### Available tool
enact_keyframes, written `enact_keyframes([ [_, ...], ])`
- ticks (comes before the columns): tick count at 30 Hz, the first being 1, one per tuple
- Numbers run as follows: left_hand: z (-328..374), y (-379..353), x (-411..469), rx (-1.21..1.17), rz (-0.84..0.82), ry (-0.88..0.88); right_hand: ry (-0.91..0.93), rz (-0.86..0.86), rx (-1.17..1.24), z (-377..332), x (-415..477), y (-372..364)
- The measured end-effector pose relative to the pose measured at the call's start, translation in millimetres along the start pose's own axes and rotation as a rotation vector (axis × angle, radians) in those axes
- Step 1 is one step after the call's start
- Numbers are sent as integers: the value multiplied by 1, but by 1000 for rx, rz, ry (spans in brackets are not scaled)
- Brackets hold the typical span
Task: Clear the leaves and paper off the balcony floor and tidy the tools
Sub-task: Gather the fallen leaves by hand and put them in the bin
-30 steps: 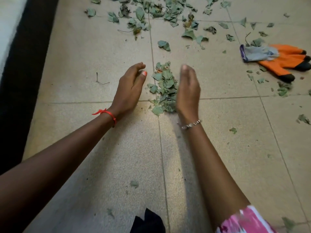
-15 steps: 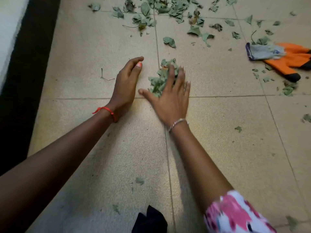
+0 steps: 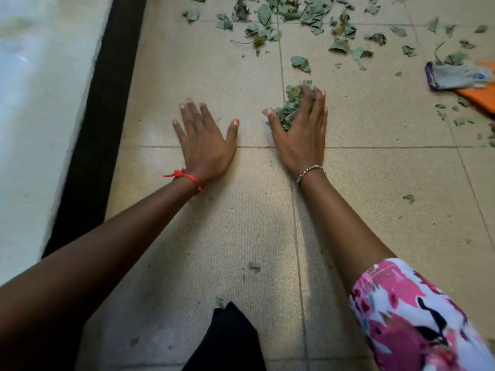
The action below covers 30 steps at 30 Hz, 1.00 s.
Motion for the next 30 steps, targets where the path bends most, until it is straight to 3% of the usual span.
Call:
enact_keyframes([
  [5, 33, -18, -11, 92, -64, -313, 11, -3, 40, 0, 1, -3],
  [8, 52, -22, -15, 74, -163, -508, -8, 82, 155, 3, 0, 1],
  [10, 58, -23, -11, 25, -189, -536, -18, 75, 188, 6, 0, 4],
  [14, 67, -22, 0, -50, -254, -501, 113, -229, 58, 8, -12, -1],
  [18, 83, -12, 17, -345, -323, -422, 124, -240, -112, 13, -3, -6],
  [23, 111, -12, 59, -480, -223, -429, -18, -172, -144, 35, 65, -17],
  [26, 133, -15, 91, -424, -146, -471, 55, -163, -119, 39, 103, -28],
  [30, 143, -2, 130, -271, 84, -449, 163, -163, -38, 43, 137, -37],
])
Point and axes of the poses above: each hand's wrist, its own x-axis towards the middle knuckle, its own y-axis out of the back of the hand, z = x × y, the point moved 6 cm from there along x, towards the middle knuckle, and after that the axes turned 13 degrees about y, right-handed, at the moved point
